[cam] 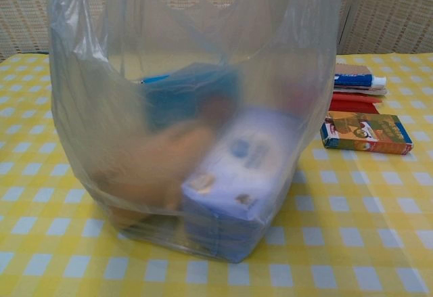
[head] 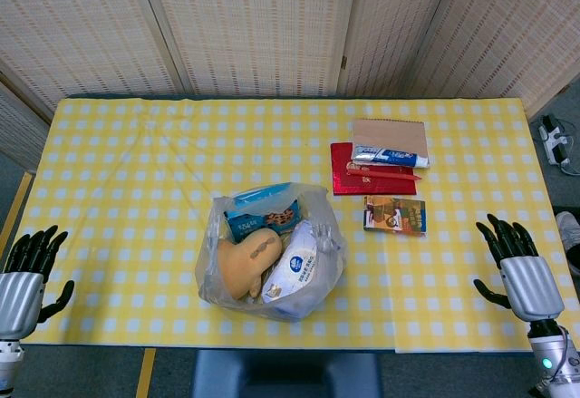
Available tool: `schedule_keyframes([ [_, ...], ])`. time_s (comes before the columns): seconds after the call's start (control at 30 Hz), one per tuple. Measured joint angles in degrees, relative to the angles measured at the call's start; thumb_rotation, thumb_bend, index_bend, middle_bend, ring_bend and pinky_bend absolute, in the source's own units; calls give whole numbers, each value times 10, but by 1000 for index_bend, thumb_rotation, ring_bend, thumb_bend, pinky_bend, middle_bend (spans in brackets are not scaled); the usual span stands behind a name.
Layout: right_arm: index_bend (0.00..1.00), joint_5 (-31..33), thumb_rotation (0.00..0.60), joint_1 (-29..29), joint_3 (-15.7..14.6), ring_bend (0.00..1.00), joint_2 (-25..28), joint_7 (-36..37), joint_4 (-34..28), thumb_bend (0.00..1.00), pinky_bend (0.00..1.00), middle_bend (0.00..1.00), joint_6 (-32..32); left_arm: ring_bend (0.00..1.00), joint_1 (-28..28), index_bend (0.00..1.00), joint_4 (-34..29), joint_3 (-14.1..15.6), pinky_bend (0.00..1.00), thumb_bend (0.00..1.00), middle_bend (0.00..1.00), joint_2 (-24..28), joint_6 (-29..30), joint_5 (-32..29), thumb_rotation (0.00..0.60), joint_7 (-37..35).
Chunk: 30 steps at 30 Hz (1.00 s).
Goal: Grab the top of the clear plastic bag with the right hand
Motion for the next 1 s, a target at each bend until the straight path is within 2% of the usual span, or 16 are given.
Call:
schedule_keyframes([
  [0.23, 0, -8, 600, 2, -3, 0, 2, 17, 5, 270, 0, 0, -3, 1, -4, 56, -5, -1, 0, 435, 63, 0, -15, -11, 600, 6],
  [0.33, 0, -24, 600, 8, -7, 0, 4, 49, 8, 270, 0, 0, -6, 2, -5, 56, -8, -2, 0, 435, 64, 3, -16, -14, 600, 5],
  [0.43, 0, -56, 600, 21, -13, 0, 5, 115, 19, 270, 0, 0, -7, 2, -5, 54, -9, -3, 0, 435, 63, 4, -15, -14, 600, 1],
  [0.67, 0, -169, 600, 85, -28, 0, 15, 365, 49, 271, 0, 0, 10, 6, -2, 50, -15, -2, 0, 433, 63, 10, -8, -11, 600, -5],
  [0.77, 0, -214, 600, 122, -31, 0, 19, 449, 55, 271, 0, 0, 24, 9, 1, 50, -18, -3, 0, 433, 63, 12, -2, -11, 600, -6],
  [0.87, 0, -241, 600, 162, -31, 1, 19, 506, 59, 271, 0, 0, 35, 10, 2, 50, -18, -3, 0, 433, 63, 14, -3, -12, 600, -10],
  [1.0, 0, -256, 600, 193, -31, 22, 15, 540, 62, 271, 0, 1, 39, 11, 2, 49, -17, -4, 0, 432, 64, 16, -4, -14, 600, -15],
])
